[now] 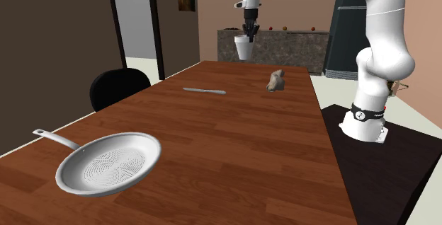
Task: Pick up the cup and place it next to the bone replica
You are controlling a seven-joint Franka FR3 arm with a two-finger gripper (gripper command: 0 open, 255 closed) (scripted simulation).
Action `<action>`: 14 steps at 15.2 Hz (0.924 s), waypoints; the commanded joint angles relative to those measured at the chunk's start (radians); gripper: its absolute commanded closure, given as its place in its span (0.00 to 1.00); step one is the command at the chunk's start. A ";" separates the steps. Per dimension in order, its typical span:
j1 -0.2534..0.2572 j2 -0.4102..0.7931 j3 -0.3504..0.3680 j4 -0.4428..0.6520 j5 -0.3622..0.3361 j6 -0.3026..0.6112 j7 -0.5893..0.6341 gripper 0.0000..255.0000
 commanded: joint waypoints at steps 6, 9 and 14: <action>0.007 -0.003 0.003 -0.097 -0.001 0.095 0.003 1.00; 0.008 0.000 0.005 -0.134 0.002 0.135 0.003 1.00; 0.008 0.011 0.007 -0.189 0.009 0.199 0.000 1.00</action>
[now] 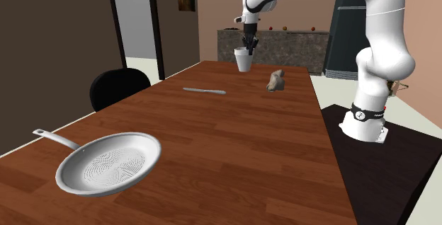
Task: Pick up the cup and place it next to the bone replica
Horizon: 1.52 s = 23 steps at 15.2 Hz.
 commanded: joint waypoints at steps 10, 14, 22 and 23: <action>-0.006 0.043 0.009 -0.100 0.029 0.137 -0.015 1.00; -0.010 0.066 0.015 -0.131 0.044 0.187 -0.023 1.00; -0.010 0.066 0.015 -0.131 0.044 0.187 -0.023 1.00; -0.010 0.066 0.015 -0.131 0.044 0.187 -0.023 0.00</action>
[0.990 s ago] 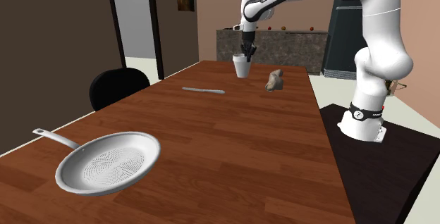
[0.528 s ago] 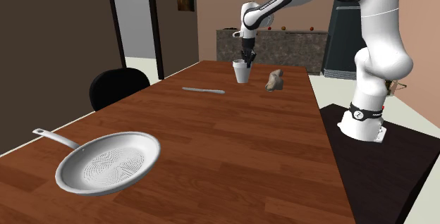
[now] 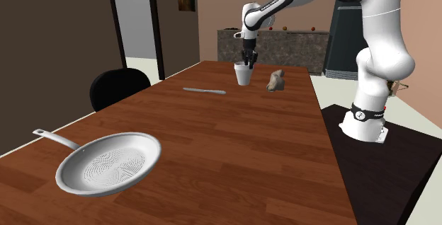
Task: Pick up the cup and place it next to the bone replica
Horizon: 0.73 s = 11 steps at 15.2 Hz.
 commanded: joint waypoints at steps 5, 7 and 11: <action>0.000 0.000 0.000 0.000 0.000 0.000 0.000 0.00; 0.006 -0.026 -0.006 0.037 -0.018 -0.059 0.012 0.00; 0.011 -0.046 -0.010 0.075 -0.031 -0.113 0.020 0.00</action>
